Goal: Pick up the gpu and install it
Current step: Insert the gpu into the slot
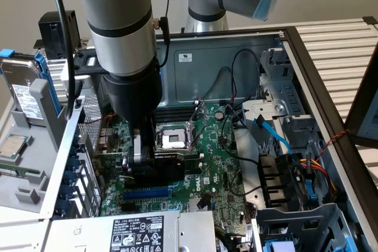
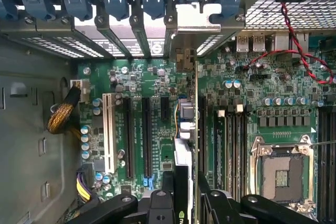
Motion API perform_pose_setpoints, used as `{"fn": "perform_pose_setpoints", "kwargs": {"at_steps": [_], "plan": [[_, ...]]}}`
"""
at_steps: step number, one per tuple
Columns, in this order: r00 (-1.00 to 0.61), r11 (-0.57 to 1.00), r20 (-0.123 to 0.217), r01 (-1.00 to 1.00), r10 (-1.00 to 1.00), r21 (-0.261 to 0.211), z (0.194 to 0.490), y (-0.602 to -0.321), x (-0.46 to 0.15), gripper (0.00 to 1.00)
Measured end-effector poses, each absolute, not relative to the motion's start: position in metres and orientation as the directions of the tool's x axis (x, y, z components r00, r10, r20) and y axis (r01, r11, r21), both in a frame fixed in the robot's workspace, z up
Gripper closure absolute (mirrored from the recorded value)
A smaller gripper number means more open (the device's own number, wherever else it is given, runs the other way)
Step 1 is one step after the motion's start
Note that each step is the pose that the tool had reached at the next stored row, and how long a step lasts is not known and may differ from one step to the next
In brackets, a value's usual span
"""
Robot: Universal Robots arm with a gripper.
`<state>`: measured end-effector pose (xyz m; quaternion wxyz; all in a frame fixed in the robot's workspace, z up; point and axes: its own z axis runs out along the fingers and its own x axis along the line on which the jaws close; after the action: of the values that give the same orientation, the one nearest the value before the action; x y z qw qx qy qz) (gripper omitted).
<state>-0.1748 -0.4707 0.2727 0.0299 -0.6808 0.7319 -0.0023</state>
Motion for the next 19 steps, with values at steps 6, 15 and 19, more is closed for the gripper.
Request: {"fn": "perform_pose_setpoints", "kwargs": {"at_steps": [6, 15, 19], "plan": [[-0.071, 0.073, -0.04, -0.996, -0.997, -0.044, 0.2709, -0.4714, -0.1748, 0.73], [-0.072, 0.073, -0.036, -0.996, -0.997, -0.043, 0.2683, -0.4714, -0.1761, 0.73], [-0.073, 0.075, -0.034, -0.996, -0.997, -0.044, 0.2673, -0.4693, -0.1764, 0.73]]}}
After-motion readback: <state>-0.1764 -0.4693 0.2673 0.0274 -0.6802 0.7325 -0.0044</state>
